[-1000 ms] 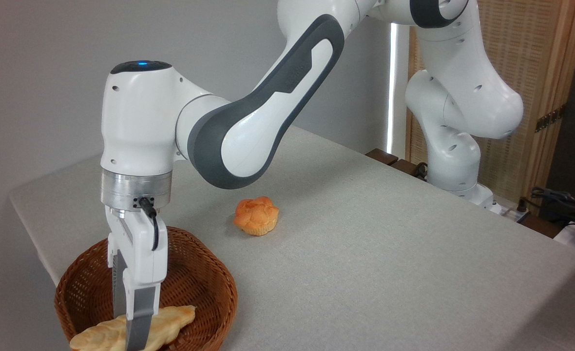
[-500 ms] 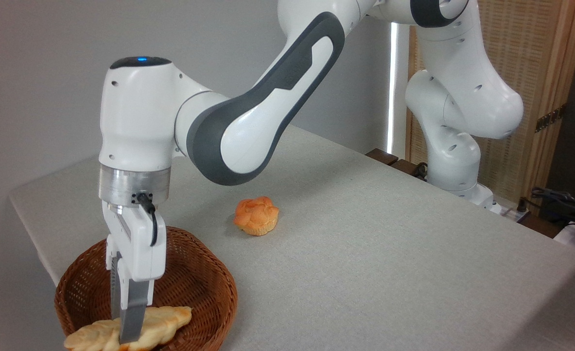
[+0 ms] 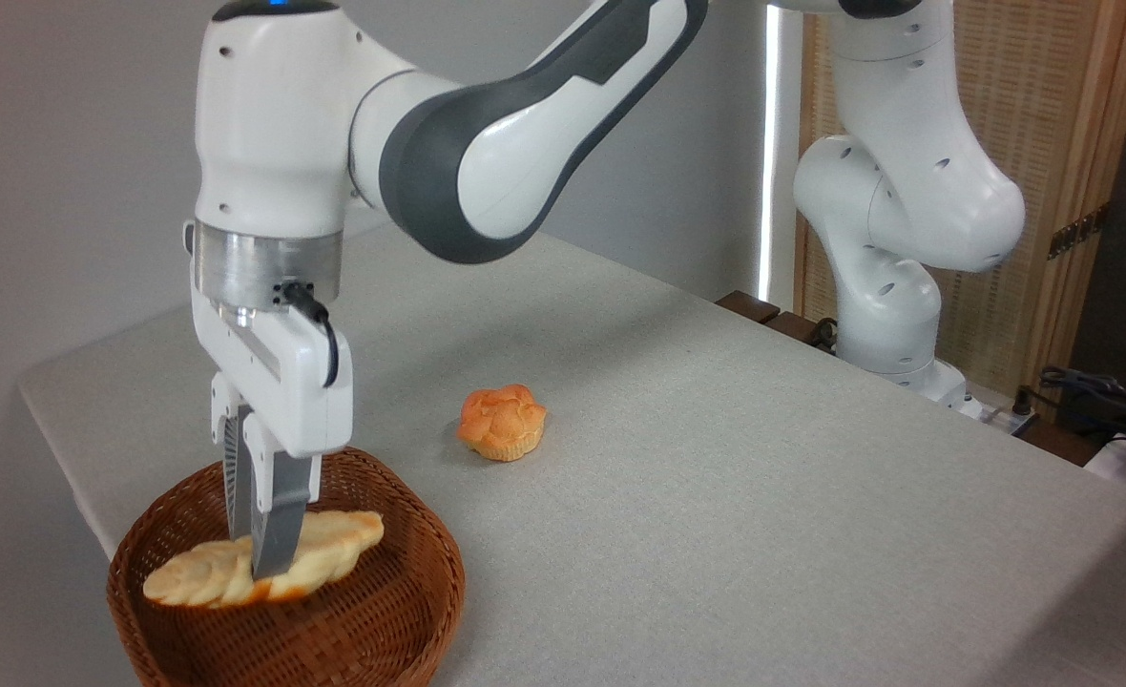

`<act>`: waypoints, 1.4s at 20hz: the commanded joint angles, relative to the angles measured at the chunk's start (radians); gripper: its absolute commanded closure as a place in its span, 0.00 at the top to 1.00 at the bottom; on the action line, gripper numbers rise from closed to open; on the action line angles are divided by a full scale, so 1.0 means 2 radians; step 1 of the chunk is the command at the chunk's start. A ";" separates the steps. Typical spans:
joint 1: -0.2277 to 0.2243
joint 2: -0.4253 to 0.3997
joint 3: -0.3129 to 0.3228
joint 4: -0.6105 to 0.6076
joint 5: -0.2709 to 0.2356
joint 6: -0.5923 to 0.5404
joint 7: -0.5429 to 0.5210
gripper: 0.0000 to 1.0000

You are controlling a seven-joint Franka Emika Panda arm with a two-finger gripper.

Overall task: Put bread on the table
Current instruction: 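Lift the braided roll out of the basket and carry it beside the bun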

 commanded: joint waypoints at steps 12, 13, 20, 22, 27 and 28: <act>-0.007 -0.153 0.032 -0.093 -0.026 -0.277 0.002 0.58; -0.014 -0.153 0.031 -0.097 -0.026 -0.289 -0.001 0.67; -0.022 -0.153 0.024 -0.109 -0.026 -0.299 0.002 1.00; -0.022 -0.153 0.025 -0.109 -0.026 -0.299 0.002 1.00; -0.022 -0.152 0.025 -0.107 -0.023 -0.299 0.002 1.00; -0.022 -0.153 0.025 -0.106 -0.023 -0.299 0.006 1.00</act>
